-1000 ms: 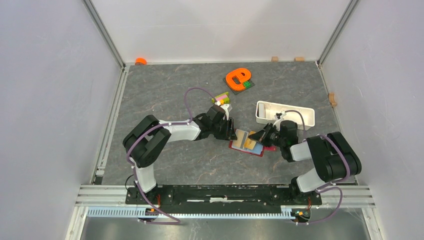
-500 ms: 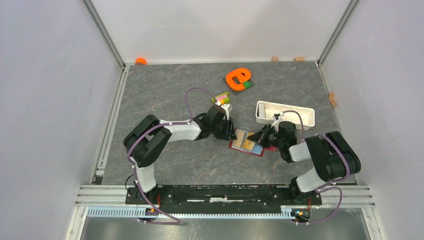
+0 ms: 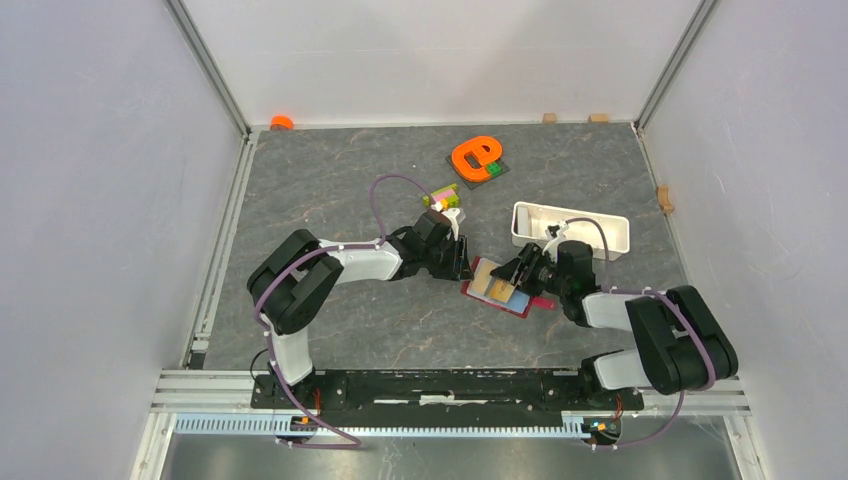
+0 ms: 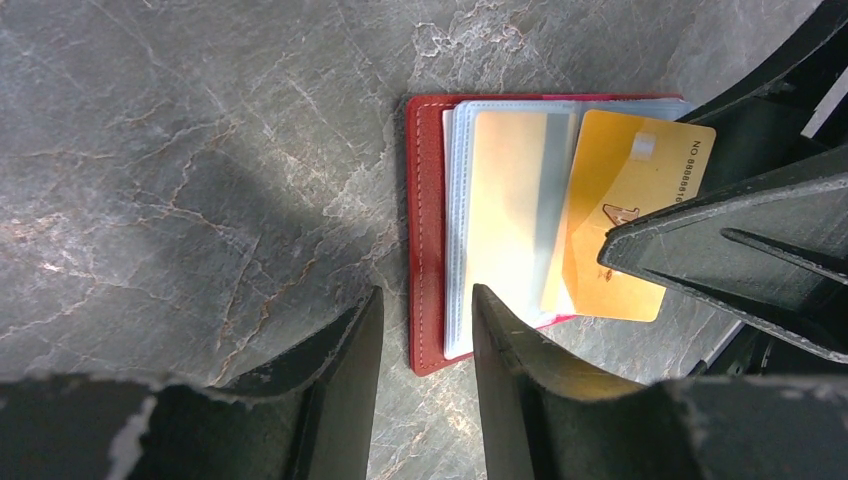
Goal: Put the credit cards into the card holder
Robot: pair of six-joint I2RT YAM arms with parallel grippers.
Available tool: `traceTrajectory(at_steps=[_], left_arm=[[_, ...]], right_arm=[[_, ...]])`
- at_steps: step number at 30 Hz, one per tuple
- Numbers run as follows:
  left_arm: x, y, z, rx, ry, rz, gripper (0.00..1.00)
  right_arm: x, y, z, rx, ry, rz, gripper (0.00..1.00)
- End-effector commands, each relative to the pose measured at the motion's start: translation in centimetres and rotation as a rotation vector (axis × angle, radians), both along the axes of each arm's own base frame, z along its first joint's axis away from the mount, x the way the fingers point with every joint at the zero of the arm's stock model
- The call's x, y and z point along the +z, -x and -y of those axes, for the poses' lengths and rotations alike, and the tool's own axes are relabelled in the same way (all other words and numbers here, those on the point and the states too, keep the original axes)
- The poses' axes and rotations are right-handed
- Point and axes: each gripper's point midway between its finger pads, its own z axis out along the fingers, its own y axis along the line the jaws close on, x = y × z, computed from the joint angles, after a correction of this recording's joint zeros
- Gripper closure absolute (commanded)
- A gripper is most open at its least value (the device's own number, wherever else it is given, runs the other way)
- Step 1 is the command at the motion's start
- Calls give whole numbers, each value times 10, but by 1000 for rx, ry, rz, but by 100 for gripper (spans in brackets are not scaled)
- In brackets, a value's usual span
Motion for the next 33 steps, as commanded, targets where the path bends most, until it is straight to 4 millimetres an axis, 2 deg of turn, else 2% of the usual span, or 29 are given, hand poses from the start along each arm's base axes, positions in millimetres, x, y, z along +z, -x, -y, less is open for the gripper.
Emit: traceTrajectory(at_steps=[1, 19, 33], left_arm=[[-14, 5, -12, -22, -64, -2, 55], [-11, 6, -10, -26, -48, -5, 57], [3, 5, 9, -64, 16, -4, 57]], right_arm=[[-40, 27, 26, -54, 144, -136, 41], [-28, 31, 39, -143, 163, -106, 40], [-29, 37, 59, -270, 191, -110, 39]])
